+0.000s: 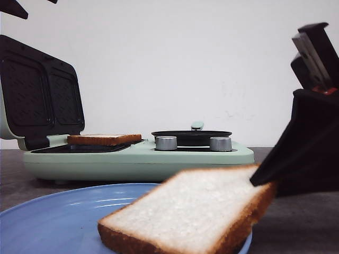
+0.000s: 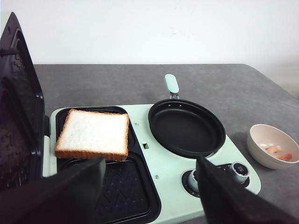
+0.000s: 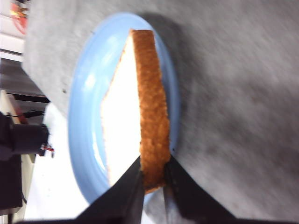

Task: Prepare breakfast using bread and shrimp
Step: 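Grasp the second bread slice on the blue plate with the right gripper, then carry the bread with the right gripper onto the grill beside the first slice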

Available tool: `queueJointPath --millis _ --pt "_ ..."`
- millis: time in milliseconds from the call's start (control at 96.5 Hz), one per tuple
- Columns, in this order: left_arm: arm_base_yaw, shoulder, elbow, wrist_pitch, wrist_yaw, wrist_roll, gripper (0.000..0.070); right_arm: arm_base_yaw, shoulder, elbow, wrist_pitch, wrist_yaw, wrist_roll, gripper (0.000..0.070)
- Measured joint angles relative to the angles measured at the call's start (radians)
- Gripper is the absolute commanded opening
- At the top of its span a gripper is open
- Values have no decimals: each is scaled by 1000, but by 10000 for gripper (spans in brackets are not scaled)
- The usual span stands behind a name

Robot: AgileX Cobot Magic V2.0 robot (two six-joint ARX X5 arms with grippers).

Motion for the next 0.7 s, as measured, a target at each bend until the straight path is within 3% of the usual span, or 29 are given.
queueJointPath --millis 176,394,559,705 --pt "0 0 0 0 0 0 348 -4 -10 3 116 -47 0 0" --pt "0 -1 0 0 0 0 348 -19 -12 120 123 -71 -24 0" --pt "0 -18 0 1 0 0 348 -20 -12 279 78 -62 -127 0" --pt "0 -52 0 18 0 0 348 -9 -2 452 -54 50 -278 0"
